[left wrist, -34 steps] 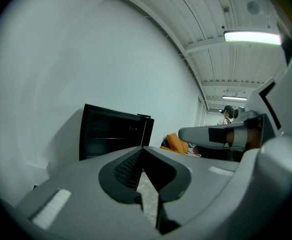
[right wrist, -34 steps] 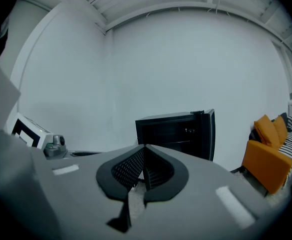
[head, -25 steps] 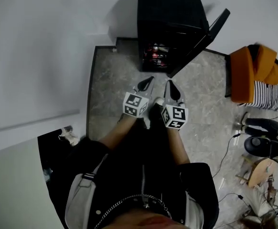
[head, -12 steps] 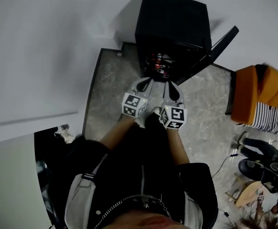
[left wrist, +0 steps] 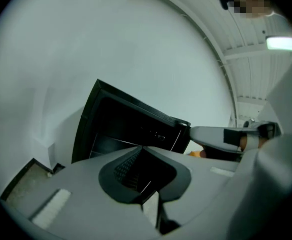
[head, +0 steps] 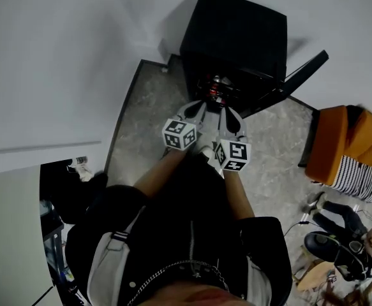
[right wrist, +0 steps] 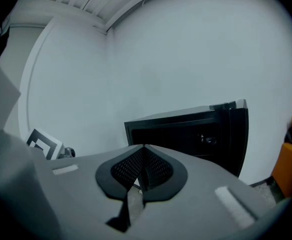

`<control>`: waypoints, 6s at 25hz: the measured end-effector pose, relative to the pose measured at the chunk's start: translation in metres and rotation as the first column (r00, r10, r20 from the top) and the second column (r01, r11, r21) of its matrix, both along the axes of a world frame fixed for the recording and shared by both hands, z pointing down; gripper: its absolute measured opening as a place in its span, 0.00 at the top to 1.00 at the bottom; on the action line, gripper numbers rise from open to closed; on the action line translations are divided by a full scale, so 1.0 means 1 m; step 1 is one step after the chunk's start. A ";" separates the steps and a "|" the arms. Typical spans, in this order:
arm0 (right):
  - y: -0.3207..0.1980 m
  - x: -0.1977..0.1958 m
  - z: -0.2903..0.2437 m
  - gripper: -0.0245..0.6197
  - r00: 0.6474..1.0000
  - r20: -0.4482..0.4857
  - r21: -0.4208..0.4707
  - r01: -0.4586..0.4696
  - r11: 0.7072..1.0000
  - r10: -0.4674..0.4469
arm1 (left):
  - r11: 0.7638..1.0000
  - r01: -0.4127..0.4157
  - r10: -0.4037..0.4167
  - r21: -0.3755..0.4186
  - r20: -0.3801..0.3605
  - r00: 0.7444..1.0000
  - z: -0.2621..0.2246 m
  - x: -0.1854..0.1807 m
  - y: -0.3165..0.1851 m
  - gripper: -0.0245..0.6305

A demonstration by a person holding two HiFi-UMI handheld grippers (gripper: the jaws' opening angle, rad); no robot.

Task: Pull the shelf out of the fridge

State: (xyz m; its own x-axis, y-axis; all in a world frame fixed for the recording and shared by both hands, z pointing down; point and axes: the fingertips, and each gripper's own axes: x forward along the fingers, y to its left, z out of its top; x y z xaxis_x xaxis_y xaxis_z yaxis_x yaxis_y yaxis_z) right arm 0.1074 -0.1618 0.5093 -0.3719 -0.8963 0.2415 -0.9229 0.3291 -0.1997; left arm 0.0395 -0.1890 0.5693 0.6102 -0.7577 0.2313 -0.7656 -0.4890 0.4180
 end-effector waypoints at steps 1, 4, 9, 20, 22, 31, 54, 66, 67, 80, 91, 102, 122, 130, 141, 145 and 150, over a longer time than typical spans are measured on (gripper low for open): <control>-0.003 0.000 -0.001 0.96 1.000 -0.002 0.001 0.004 1.000 -0.004 | 1.000 0.007 -0.007 -0.001 -0.003 1.000 0.003 0.001 -0.005 0.96; -0.010 -0.001 -0.002 0.96 1.000 -0.011 0.007 0.010 1.000 -0.010 | 1.000 0.009 -0.009 0.025 0.004 1.000 0.009 0.005 -0.018 0.96; -0.017 -0.004 -0.003 0.96 0.999 -0.038 0.017 0.005 1.000 -0.005 | 0.999 0.031 -0.030 0.016 -0.055 0.998 0.014 0.004 -0.041 0.96; -0.053 0.002 0.018 0.96 0.994 -0.101 -0.037 0.037 0.999 -0.041 | 0.982 0.127 -0.163 -0.138 -0.299 0.940 0.042 0.001 -0.115 0.95; -0.054 0.004 0.021 0.96 0.992 -0.114 -0.045 0.040 0.998 -0.045 | 0.973 0.150 -0.207 -0.178 -0.369 0.906 0.047 -0.001 -0.125 0.94; -0.050 0.023 0.034 0.96 0.987 -0.157 -0.091 0.022 0.996 -0.036 | 0.944 0.200 -0.320 -0.261 -0.587 0.744 0.065 0.004 -0.160 0.80; -0.017 0.054 0.052 0.96 0.981 -0.188 -0.138 -0.076 0.987 0.049 | 0.871 0.227 -0.491 -0.435 -0.771 0.405 0.102 -0.003 -0.214 0.86; -0.009 0.051 0.061 0.96 0.982 -0.178 -0.165 -0.084 0.983 0.054 | 0.872 0.194 -0.489 -0.449 -0.794 0.361 0.102 -0.007 -0.197 0.91; -0.008 0.050 0.063 0.96 0.983 -0.176 -0.173 -0.084 0.981 0.053 | 0.874 0.192 -0.486 -0.447 -0.795 0.363 0.102 -0.008 -0.194 0.91; -0.014 0.040 0.067 0.96 0.985 -0.166 -0.166 -0.076 0.983 0.048 | 0.890 0.137 -0.452 -0.434 -0.811 0.370 0.098 -0.008 -0.206 0.88; -0.021 0.047 0.075 0.96 0.989 -0.127 -0.179 -0.093 0.979 0.071 | 0.868 0.148 -0.490 -0.474 -0.772 0.406 0.102 -0.008 -0.196 0.93; -0.037 0.052 0.096 0.96 0.987 0.050 -0.238 -0.134 0.962 0.150 | 0.869 0.113 -0.480 -0.482 -0.765 0.429 0.100 -0.015 -0.150 0.93; -0.082 0.105 0.154 0.72 0.650 0.651 -0.407 -0.139 0.903 0.393 | 0.882 0.057 -0.437 -0.468 -0.765 0.474 0.101 -0.021 -0.133 0.93; -0.113 0.120 0.162 0.77 0.522 0.755 -0.394 -0.122 0.911 0.396 | 0.879 0.026 -0.430 -0.476 -0.770 0.471 0.100 -0.021 -0.133 0.92; -0.136 0.142 0.170 0.90 0.395 0.832 -0.366 -0.139 0.920 0.390 | 0.892 0.017 -0.409 -0.452 -0.790 0.457 0.100 -0.051 -0.162 0.92; -0.139 0.142 0.168 0.92 0.361 0.849 -0.362 -0.132 0.923 0.385 | 0.893 0.011 -0.405 -0.451 -0.792 0.456 0.097 -0.052 -0.162 0.93; -0.139 0.144 0.171 0.92 0.318 0.871 -0.358 -0.112 0.927 0.375 | 0.888 0.014 -0.414 -0.460 -0.785 0.461 0.099 -0.052 -0.162 0.93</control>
